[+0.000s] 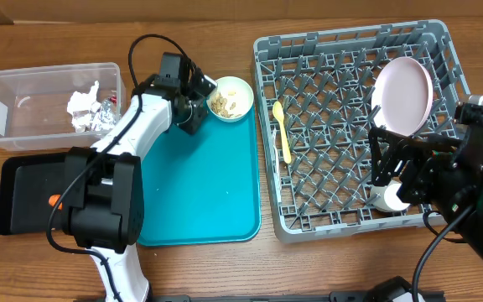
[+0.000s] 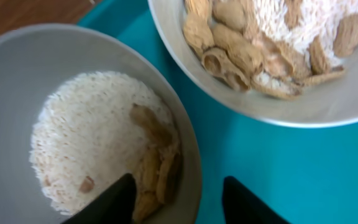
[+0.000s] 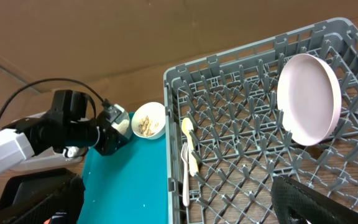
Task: Sort waste into correct bins and load items into the dishwasher rack
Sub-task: 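Carry the bowl over the black tray with the left gripper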
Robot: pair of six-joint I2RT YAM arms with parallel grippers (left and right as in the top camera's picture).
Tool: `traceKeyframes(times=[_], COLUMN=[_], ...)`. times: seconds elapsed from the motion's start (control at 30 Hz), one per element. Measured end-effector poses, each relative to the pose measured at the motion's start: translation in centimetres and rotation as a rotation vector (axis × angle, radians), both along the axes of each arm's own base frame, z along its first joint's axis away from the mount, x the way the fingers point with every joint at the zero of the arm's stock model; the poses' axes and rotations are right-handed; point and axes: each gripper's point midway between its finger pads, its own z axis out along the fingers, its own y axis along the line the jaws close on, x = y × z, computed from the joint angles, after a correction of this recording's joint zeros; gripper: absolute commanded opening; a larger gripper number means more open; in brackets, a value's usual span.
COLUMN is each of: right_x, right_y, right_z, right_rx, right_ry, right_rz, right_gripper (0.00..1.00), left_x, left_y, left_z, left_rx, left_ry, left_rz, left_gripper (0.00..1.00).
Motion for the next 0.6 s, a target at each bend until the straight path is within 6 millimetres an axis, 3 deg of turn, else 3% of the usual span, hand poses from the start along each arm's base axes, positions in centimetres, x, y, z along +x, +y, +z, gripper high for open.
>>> traceKeyframes(times=[0.43, 0.6], right_x=[0.01, 0.0], right_y=[0.0, -0.01], right_z=[0.01, 0.0], right_rx=[0.0, 0.0], right_ry=[0.0, 0.0], right_rz=[0.0, -0.001], right_gripper=[1.0, 1.0], left_x=[0.03, -0.36], left_y=[-0.06, 0.16], left_z=[-0.5, -0.66], left_rx=[-0.007, -0.003], left_ry=[-0.001, 0.019], left_rz=[0.009, 0.031], left_gripper=[0.05, 0.04])
